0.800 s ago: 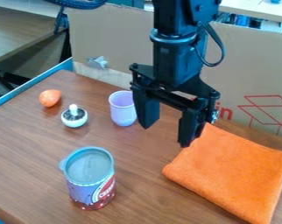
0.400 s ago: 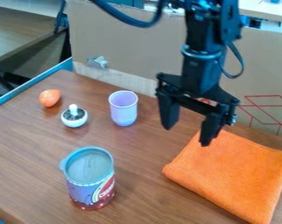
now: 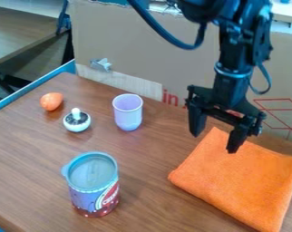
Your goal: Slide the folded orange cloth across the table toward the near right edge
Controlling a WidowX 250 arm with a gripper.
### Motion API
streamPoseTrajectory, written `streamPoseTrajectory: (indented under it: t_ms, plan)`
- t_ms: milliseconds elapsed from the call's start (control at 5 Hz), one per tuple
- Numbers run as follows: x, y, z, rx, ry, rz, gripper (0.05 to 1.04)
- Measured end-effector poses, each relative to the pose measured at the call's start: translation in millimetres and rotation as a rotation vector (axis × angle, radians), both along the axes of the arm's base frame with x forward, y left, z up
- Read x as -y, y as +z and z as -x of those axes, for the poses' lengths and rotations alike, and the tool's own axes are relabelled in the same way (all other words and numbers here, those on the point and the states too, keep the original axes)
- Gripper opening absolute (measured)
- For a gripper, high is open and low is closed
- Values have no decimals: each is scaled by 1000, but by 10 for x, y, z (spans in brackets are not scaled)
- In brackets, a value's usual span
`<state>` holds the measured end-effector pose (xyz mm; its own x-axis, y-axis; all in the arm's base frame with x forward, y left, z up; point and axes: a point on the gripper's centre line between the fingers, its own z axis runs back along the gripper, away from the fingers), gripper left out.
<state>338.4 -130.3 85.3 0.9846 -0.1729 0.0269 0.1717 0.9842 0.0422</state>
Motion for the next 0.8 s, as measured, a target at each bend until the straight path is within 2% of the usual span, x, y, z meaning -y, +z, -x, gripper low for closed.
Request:
streamPoseTrajectory:
  t_ms: [200,400,600,800]
  plan:
    - [51,-195,-47,7,6,27,999]
    - [14,-469,104,-7,34,38,999]
    - [-10,-565,193,-21,68,32,999]
    - [46,-624,359,-40,93,7,1000]
